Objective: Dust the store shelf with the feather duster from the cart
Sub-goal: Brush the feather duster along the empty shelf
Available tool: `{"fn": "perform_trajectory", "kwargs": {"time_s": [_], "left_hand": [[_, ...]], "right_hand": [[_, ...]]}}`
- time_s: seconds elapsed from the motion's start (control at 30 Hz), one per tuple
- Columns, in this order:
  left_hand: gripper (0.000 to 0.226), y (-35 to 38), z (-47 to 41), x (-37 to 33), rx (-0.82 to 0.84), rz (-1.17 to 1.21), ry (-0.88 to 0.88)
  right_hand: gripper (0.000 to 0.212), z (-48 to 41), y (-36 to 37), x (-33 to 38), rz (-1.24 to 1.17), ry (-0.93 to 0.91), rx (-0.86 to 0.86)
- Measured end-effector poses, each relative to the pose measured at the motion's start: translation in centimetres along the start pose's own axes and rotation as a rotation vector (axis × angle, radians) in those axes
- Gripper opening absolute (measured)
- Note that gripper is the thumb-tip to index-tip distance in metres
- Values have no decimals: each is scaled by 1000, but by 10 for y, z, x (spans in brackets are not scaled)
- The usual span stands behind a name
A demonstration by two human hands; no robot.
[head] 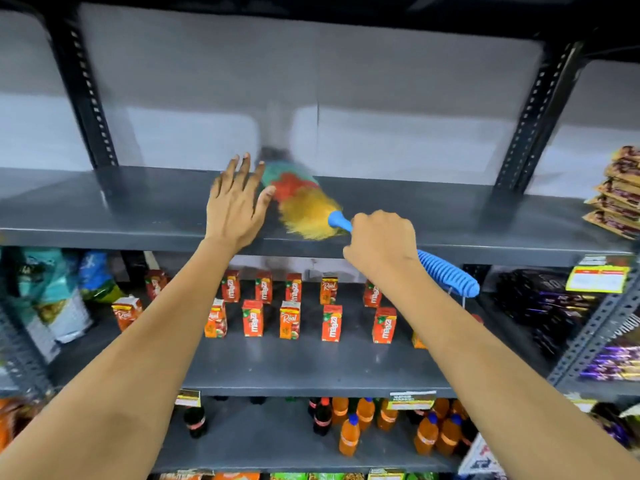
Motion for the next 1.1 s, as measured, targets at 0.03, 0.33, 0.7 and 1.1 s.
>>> {"fn": "perform_trajectory", "kwargs": {"time_s": [0.03,0.33,0.7,1.1], "left_hand": [[54,7,-3,-11,19,28,0],[57,61,-16,-155,213,177,222],[62,80,-8,-199,247,188,285],[56,35,-5,-104,147,107,149]], "right_hand": [[30,6,-2,-9,-7,20,5],[28,57,-10,-120,100,398,32],[32,101,-38,-183,263,531,63],[32,55,-14,-79,-84,173,104]]}}
Point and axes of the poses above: each hand's wrist, its own z-axis away from the middle knuckle, its own y-axis out of the palm, x = y × z, the point moved 3 cm from there along -z, towards the middle knuckle, and after that the axes turned 5 degrees about -x, right-handed, at the moved point
